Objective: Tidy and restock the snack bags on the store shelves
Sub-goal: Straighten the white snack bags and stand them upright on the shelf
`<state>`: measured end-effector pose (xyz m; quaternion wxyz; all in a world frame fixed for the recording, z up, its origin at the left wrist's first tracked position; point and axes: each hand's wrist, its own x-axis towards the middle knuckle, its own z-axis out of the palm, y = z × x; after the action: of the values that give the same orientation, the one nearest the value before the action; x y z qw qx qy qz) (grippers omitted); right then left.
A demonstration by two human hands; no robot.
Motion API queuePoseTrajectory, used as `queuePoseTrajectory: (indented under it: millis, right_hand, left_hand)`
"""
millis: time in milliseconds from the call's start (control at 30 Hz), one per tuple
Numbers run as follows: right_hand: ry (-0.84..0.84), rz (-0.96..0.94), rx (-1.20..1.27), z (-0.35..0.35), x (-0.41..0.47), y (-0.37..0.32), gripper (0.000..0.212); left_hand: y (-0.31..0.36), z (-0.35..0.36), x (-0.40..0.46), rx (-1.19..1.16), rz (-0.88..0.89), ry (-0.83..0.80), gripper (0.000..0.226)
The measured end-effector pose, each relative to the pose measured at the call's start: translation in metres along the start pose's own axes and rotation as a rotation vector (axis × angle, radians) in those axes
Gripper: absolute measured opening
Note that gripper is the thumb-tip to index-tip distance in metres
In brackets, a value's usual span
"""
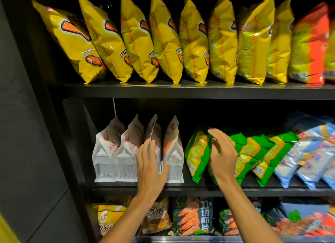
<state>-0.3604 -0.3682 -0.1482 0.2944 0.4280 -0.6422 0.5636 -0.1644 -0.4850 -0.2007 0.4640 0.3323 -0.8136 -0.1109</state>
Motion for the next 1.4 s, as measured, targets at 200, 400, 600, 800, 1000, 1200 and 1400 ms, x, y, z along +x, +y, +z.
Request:
queuePoseTrajectory:
  millis: [200, 400, 600, 800, 1000, 1200, 1400]
  right_hand:
    - [-0.093, 0.029, -0.020, -0.004, -0.013, -0.009, 0.054]
    - [-0.037, -0.063, 0.014, -0.012, -0.031, -0.023, 0.056]
    - [-0.051, -0.181, 0.156, -0.022, -0.049, -0.045, 0.050]
    - [-0.143, -0.247, 0.347, -0.035, -0.071, -0.066, 0.051]
    - [-0.302, -0.045, 0.624, -0.050, -0.092, -0.091, 0.044]
    - [-0.733, 0.437, 0.973, -0.045, -0.102, -0.118, 0.071]
    - [-0.911, 0.620, 1.013, -0.051, -0.125, -0.121, 0.074]
  left_hand:
    - [0.005, -0.006, -0.005, -0.043, -0.007, 0.035, 0.085]
    - [0.015, -0.021, -0.014, -0.094, 0.004, 0.129, 0.076]
    - [0.021, -0.042, -0.030, -0.131, -0.025, 0.282, 0.062]
    - [0.036, -0.094, -0.052, -0.262, -0.031, 0.412, 0.053]
    - [0.040, -0.165, -0.084, -0.298, -0.017, 0.447, 0.052]
    - [0.053, -0.205, -0.122, -0.569, -0.200, 0.409, 0.050]
    - [0.061, -0.195, -0.155, -0.800, -0.420, 0.415, 0.053]
